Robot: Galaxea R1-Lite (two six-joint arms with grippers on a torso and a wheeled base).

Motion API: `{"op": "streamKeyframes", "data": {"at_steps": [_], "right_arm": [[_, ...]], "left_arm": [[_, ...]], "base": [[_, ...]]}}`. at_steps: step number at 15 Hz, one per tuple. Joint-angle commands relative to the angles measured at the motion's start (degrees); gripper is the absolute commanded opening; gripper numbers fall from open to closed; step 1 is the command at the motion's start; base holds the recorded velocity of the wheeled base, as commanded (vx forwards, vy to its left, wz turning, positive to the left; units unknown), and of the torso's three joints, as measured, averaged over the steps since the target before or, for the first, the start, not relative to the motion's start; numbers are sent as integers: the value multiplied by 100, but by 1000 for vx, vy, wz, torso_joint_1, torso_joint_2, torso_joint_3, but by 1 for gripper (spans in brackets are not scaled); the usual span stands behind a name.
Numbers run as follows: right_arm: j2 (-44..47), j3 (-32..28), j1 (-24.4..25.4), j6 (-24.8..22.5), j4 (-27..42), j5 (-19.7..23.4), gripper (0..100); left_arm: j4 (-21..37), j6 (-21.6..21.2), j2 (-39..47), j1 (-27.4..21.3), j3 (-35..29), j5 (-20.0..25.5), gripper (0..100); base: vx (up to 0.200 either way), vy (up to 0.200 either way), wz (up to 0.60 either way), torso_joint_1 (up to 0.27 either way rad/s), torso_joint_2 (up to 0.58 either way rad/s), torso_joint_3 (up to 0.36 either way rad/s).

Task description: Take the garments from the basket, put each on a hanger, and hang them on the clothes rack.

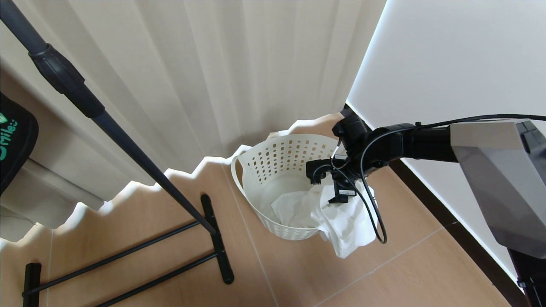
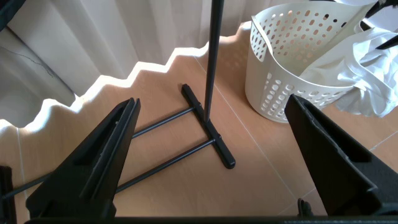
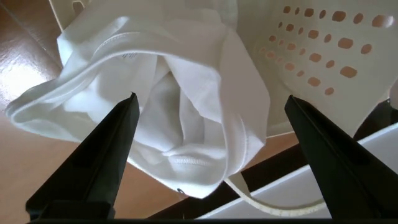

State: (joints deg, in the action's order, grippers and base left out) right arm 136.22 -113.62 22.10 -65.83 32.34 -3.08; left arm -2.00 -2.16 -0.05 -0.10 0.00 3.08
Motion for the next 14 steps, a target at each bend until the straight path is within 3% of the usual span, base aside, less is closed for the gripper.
{"op": "streamKeyframes", "data": {"at_steps": [1, 14], "right_arm": [[326, -98, 5, 0, -44, 1, 100], [669, -98, -250, 26, -949, -8, 100]], "left_arm": [[-2, 5, 5, 1, 0, -1, 100], [-2, 5, 5, 1, 0, -1, 100]], "base": [[0, 0, 0, 0, 0, 0], [0, 0, 0, 0, 0, 0]]}}
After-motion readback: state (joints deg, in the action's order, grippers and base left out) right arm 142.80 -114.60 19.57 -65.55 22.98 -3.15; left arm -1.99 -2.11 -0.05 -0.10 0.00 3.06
